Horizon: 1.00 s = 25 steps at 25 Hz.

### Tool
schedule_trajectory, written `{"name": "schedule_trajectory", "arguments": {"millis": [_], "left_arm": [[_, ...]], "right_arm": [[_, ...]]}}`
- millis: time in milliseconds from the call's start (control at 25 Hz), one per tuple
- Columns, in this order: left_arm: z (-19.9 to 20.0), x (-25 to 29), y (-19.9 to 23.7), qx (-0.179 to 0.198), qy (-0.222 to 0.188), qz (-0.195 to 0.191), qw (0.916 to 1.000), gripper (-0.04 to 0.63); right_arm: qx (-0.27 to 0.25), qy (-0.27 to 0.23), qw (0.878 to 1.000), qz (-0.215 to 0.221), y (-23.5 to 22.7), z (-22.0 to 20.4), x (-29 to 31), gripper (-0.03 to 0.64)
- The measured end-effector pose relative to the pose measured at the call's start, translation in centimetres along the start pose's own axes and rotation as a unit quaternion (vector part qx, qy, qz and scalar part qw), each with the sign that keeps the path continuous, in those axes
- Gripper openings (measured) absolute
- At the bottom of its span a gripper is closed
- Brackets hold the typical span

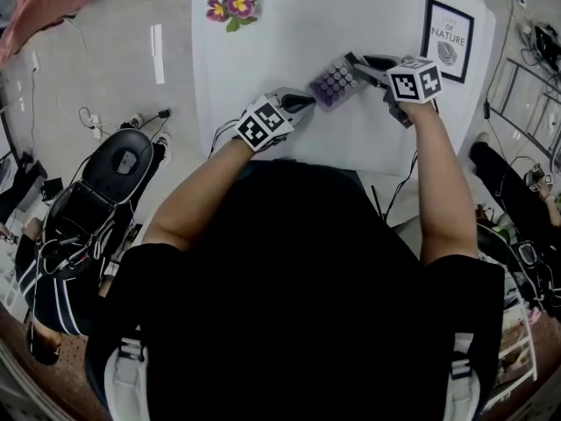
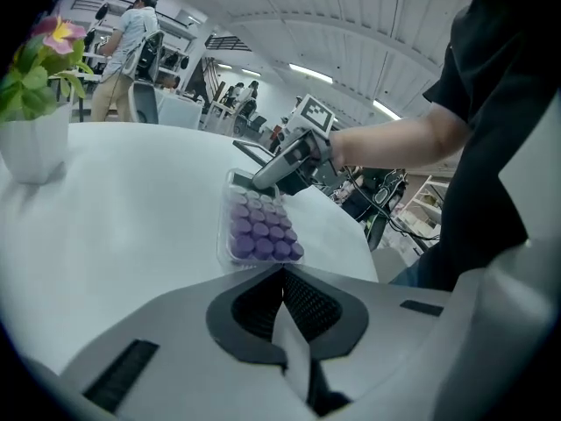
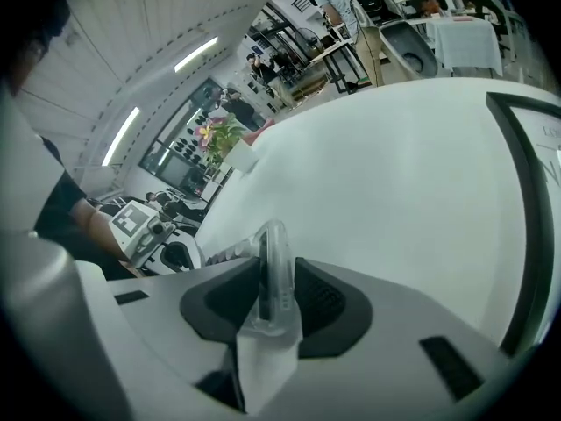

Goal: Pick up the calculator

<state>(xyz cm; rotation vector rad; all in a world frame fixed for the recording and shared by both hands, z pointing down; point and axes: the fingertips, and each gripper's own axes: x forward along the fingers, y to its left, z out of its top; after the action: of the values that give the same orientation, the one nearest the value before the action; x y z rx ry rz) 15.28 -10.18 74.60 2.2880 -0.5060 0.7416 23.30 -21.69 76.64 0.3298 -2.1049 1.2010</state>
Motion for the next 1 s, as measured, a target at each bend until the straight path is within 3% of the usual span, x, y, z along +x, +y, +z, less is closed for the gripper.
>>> {"name": "schedule_trajectory", "arguments": {"millis": [480,720,1000], "left_arm": [[0.5,-3.9,3.5,0.009,0.002,-0.023,0.9997,0.017],[0.2,-3.7,3.8,0.030,0.004,-0.027,0.9992,0.017],[-0.4,-3.3,3.5,0.055,0.010,-0.036,0.9978,0.017]], "right_arm": [[0.043,0.015,0.999,0.029,2.7,4.2,3.5,0.126],[0.063,0.041,0.992,0.103,4.7,4.7,4.0,0.118],[0.067,0.068,0.987,0.128,5.4,4.1,4.5,0.116]]}}
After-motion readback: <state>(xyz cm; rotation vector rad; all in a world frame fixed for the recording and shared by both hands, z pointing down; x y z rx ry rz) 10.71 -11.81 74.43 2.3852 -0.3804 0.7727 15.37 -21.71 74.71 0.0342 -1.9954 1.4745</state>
